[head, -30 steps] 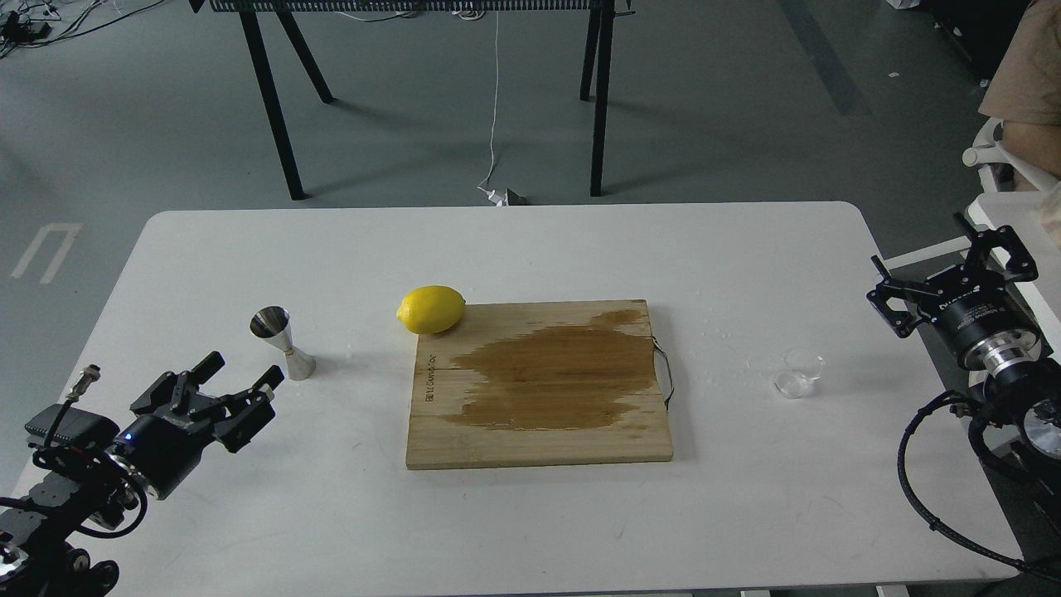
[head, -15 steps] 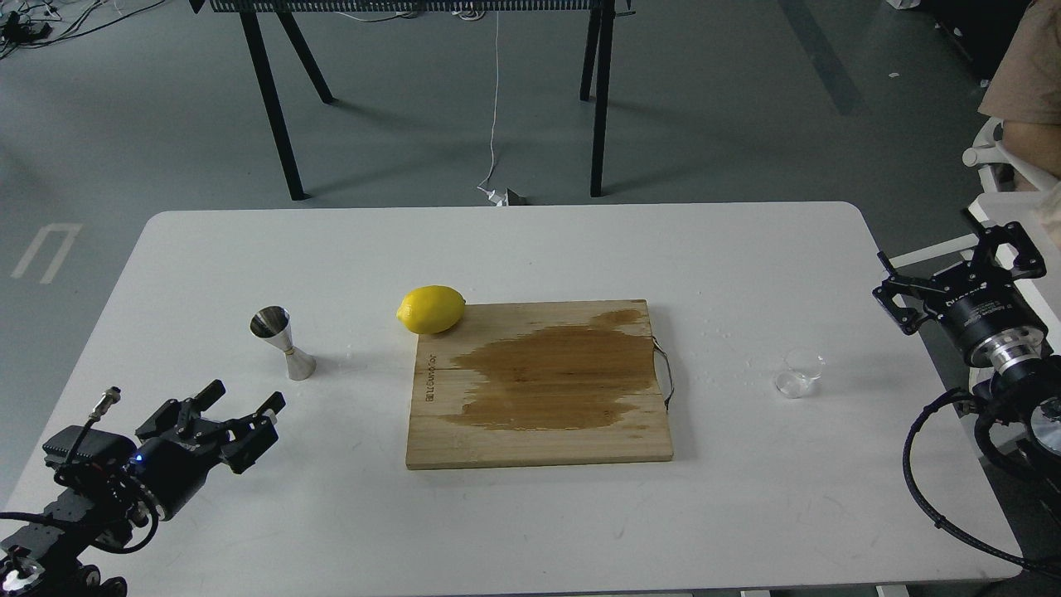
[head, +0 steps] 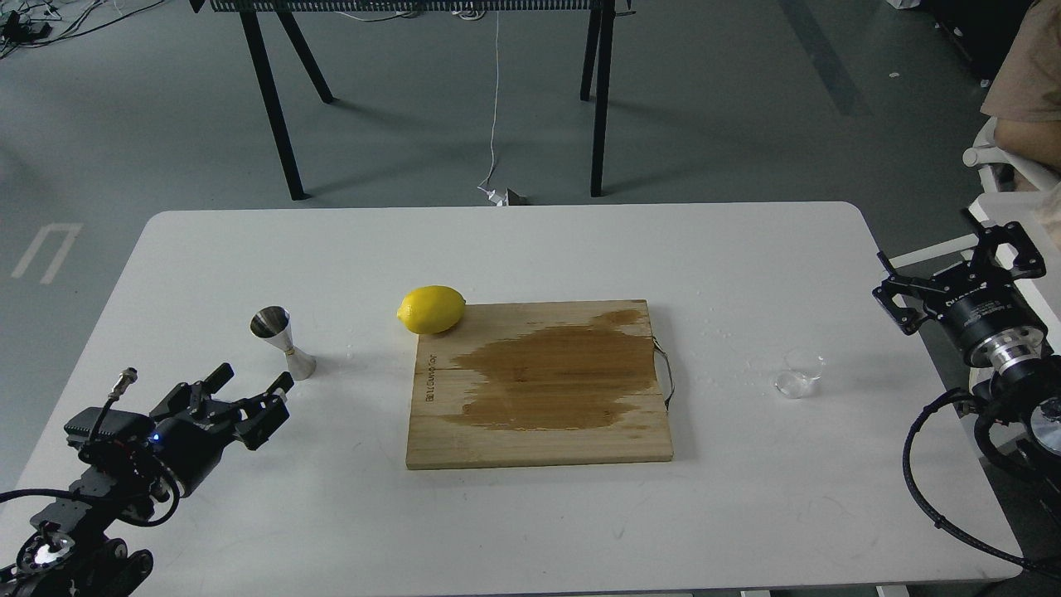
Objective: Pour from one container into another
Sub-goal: 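Close the left gripper around the metal jigger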
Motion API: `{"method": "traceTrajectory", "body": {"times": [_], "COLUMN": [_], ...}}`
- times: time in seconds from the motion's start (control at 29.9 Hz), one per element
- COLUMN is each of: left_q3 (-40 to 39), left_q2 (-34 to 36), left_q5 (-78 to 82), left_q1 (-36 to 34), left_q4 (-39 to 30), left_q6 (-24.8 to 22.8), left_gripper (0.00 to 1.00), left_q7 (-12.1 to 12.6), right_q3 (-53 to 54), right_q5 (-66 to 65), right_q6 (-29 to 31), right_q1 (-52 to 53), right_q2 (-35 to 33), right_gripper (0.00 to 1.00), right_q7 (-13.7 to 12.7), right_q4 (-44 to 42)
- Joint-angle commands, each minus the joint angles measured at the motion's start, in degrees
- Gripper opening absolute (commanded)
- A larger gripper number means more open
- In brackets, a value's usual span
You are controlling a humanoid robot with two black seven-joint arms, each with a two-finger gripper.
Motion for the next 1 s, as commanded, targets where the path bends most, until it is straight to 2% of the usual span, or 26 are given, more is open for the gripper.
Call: {"method": "traceTrajectory", "body": {"times": [0.0, 0.3, 0.97], "left_q3": [0.89, 2.13, 2.48], "left_q2": [-1.54, -2.6, -9.46], "left_q5": [-0.09, -0.26, -0.26], "left_q1": [-2.1, -4.65, -11.16], "left_q4": [2.0, 3.32, 15.27], "left_q6": [0.0, 0.0, 0.0], "left_gripper": [1.0, 1.0, 0.97], "left_q7": [0.0, 0.0, 0.0], "right_q3": [-0.09, -0.09, -0.09], "right_q5": [0.0, 0.0, 0.0], "right_q6": [0.0, 0.0, 0.0], "right_q1": [0.06, -0.02, -0.55], "right_q2": [0.0, 0.0, 0.0], "right_gripper": [1.0, 1.0, 1.0], "right_q7": [0.0, 0.0, 0.0], "right_q4": [-0.04, -0.13, -0.13]}}
